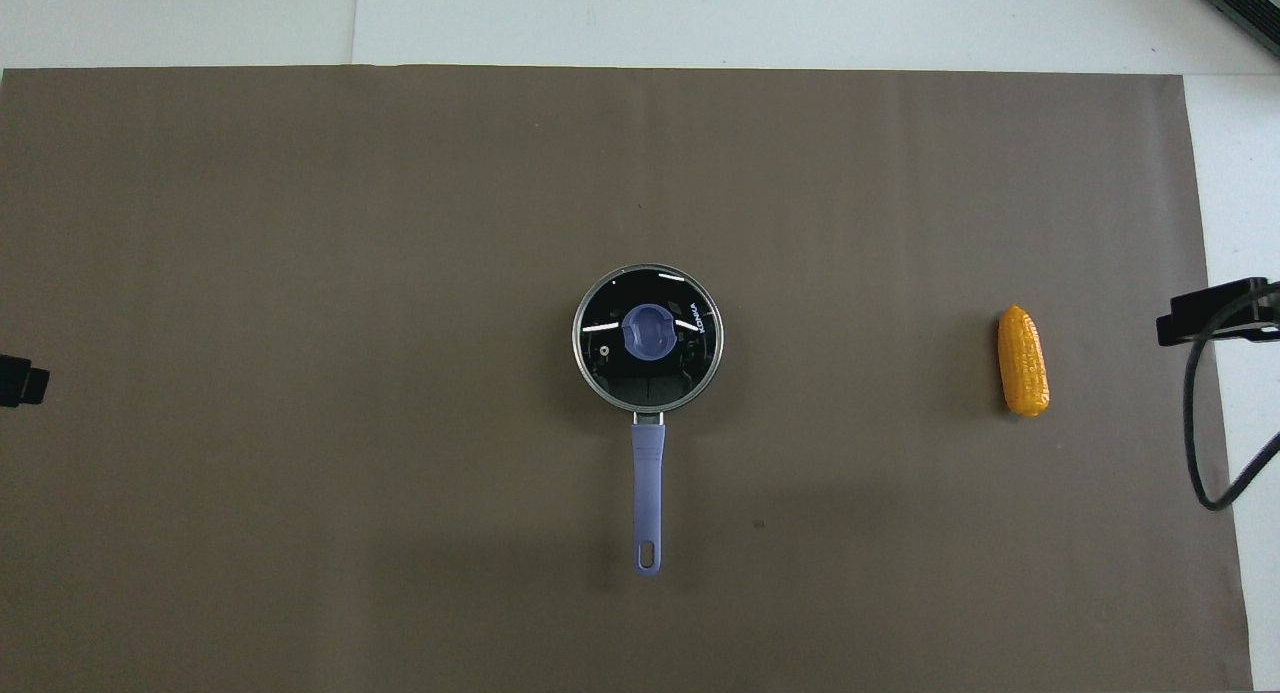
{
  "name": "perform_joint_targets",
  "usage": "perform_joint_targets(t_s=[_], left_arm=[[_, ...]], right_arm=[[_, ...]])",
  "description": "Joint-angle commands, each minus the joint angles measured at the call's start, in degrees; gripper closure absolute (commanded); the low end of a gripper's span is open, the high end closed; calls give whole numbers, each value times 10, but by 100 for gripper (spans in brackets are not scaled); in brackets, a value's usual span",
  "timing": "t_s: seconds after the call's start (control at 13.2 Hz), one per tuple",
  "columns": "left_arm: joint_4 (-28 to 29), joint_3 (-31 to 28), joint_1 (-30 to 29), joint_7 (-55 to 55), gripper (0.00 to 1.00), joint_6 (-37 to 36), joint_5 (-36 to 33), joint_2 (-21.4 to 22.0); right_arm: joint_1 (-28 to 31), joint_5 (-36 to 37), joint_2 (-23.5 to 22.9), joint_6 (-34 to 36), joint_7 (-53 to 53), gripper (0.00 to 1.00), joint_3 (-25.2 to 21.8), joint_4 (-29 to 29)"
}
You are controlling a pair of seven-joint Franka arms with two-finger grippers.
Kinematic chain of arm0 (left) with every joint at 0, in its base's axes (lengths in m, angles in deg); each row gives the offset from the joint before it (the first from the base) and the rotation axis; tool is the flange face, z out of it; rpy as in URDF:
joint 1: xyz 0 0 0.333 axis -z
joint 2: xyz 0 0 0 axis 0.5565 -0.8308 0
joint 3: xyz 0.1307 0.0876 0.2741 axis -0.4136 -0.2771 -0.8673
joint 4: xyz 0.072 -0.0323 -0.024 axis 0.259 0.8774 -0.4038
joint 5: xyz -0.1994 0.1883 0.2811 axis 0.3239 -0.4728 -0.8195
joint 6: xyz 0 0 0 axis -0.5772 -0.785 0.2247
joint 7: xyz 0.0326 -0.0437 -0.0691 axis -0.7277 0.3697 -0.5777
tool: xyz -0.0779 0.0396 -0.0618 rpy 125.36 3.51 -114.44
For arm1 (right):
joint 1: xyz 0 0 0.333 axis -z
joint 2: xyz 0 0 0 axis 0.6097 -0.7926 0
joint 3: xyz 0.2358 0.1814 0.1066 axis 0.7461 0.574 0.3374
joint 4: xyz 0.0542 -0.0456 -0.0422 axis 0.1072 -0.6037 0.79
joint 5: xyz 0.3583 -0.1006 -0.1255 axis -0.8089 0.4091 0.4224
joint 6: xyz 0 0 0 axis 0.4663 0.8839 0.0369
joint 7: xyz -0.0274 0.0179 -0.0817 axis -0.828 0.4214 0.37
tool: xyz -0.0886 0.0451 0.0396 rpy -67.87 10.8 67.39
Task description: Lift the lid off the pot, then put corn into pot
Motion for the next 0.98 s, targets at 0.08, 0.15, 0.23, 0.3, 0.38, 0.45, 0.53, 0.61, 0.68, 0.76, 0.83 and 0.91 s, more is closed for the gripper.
perform_joint_targets(t_s=[0.08, 0.15, 0.23, 0.3, 0.38, 0.45, 0.53, 0.61, 0.68, 0.76, 0.83, 0.91], left_arm=[[5, 2, -3, -4, 0, -4, -3, 8], [5, 2, -1, -5, 0, -2, -3, 8], [5, 2, 0, -5, 0, -5, -3, 8], [5, 2, 2, -6, 0, -9, -5, 8], [5, 2, 2, -5, 0, -11, -5, 8], [5, 3, 3, -6, 0, -6, -5, 8], [5, 3, 4, -5, 0, -3, -4, 8], [5, 4, 3, -5, 0, -1, -4, 8], [6, 3, 0, -1, 0, 0, -4, 8], [6, 3, -3, 1, 0, 3, -4, 8], [7, 3, -4, 2, 0, 11, -3, 8], [10, 3, -4, 2, 0, 18, -3, 9]], right_arm=[[3, -2, 10, -10, 8, 0, 4, -11], [3, -2, 10, -10, 8, 0, 4, -11], [3, -2, 10, -10, 8, 0, 4, -11], [3, -2, 10, -10, 8, 0, 5, -11], [3, -2, 10, -10, 8, 0, 4, -11], [3, -2, 10, -10, 8, 0, 5, -11], [3, -2, 10, -10, 8, 0, 4, -11], [3, -2, 10, -10, 8, 0, 5, -11], [3, -2, 10, -10, 8, 0, 4, -11], [3, -2, 10, -10, 8, 0, 4, -11], [3, -2, 10, -10, 8, 0, 4, -11], [3, -2, 10, -10, 8, 0, 4, -11]])
